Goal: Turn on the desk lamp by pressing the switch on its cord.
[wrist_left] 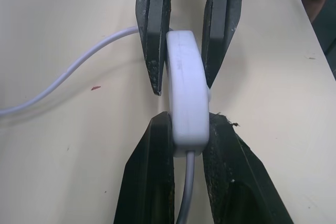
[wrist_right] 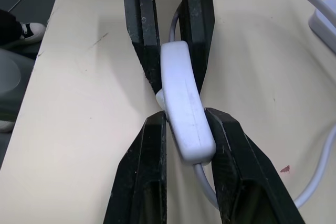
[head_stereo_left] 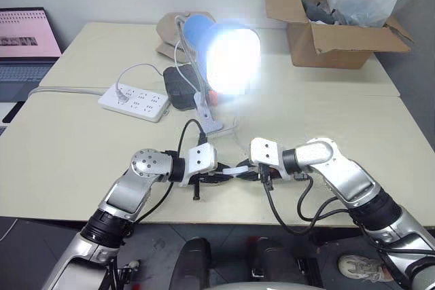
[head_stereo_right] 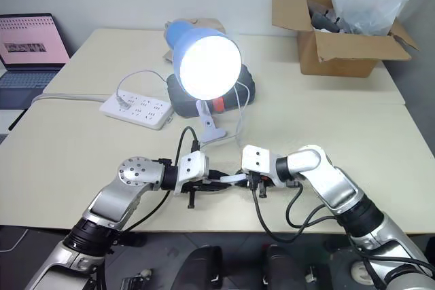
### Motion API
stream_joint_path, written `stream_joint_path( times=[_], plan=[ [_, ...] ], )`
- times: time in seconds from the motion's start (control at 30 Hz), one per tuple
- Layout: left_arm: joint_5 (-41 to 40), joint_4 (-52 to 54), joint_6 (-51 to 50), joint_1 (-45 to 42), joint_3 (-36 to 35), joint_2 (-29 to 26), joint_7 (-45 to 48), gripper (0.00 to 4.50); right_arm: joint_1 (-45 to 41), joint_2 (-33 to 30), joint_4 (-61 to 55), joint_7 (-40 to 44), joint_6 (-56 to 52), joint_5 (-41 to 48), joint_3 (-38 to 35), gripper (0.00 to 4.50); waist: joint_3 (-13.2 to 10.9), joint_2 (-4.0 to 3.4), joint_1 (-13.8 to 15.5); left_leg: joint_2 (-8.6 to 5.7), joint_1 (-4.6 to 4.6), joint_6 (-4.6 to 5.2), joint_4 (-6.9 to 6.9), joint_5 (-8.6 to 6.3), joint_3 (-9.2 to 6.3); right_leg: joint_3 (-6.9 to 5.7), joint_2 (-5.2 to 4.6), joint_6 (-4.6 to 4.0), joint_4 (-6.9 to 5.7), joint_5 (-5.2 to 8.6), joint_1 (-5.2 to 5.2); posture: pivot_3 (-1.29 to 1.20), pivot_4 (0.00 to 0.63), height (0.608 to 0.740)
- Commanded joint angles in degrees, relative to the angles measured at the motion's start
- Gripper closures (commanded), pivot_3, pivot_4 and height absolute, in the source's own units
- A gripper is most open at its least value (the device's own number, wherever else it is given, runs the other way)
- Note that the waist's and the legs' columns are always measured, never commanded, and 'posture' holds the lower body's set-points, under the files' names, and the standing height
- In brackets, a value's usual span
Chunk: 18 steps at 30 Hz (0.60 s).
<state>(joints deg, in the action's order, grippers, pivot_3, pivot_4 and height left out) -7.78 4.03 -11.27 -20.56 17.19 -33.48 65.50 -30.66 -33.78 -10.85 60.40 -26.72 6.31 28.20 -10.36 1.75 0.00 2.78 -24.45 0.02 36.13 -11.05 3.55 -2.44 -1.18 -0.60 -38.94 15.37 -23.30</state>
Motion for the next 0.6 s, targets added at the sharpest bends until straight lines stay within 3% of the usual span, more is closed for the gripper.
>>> stream_joint_path(
  times=[0.03,0.3,0.37,0.4,0.6],
  plan=[
    [-1.28,2.24,0.31,-0.56,-1.66,0.52,-1.24,4.1,-1.02,0.09,0.18,0.9,0.28,0.18,-1.39,3.83,0.0,0.0,0.0,0.0,0.0,0.0,0.0,0.0,0.0,0.0,0.0,0.0,0.0,0.0,0.0,0.0,0.15,0.74],
    [-0.92,2.42,0.6,-0.36,-1.35,0.93,-1.7,4.1,-0.57,2.32,-1.06,1.58,-2.28,2.72,-3.53,3.85,0.0,0.0,0.0,0.01,0.0,0.0,0.0,0.0,0.0,0.0,0.0,0.0,-0.01,0.0,0.0,0.0,0.15,0.74],
    [-0.79,2.51,0.8,-0.24,-1.2,0.96,-1.72,4.1,-0.34,2.75,-0.92,1.52,-1.87,3.03,-4.22,3.15,0.0,0.0,0.0,0.0,0.0,0.0,0.0,0.0,-0.01,0.0,0.0,0.0,-0.01,0.0,0.0,0.0,0.15,0.74],
    [-0.78,2.52,0.84,-0.22,-1.18,0.96,-1.7,4.1,-0.27,2.79,-0.91,1.66,-1.69,3.12,-4.36,3.11,0.0,0.0,0.0,0.0,0.0,0.0,0.0,0.0,-0.01,0.0,0.0,0.0,-0.01,0.0,0.0,0.0,0.15,0.74],
    [-0.12,2.01,1.78,-0.68,-0.88,0.72,-1.62,4.1,-0.4,3.81,-1.95,1.13,-2.19,4.76,-6.61,1.73,0.0,0.0,0.0,0.0,0.01,0.0,0.01,0.0,0.0,0.0,0.0,0.0,-0.02,0.0,0.0,0.0,0.15,0.74]
  ],
)
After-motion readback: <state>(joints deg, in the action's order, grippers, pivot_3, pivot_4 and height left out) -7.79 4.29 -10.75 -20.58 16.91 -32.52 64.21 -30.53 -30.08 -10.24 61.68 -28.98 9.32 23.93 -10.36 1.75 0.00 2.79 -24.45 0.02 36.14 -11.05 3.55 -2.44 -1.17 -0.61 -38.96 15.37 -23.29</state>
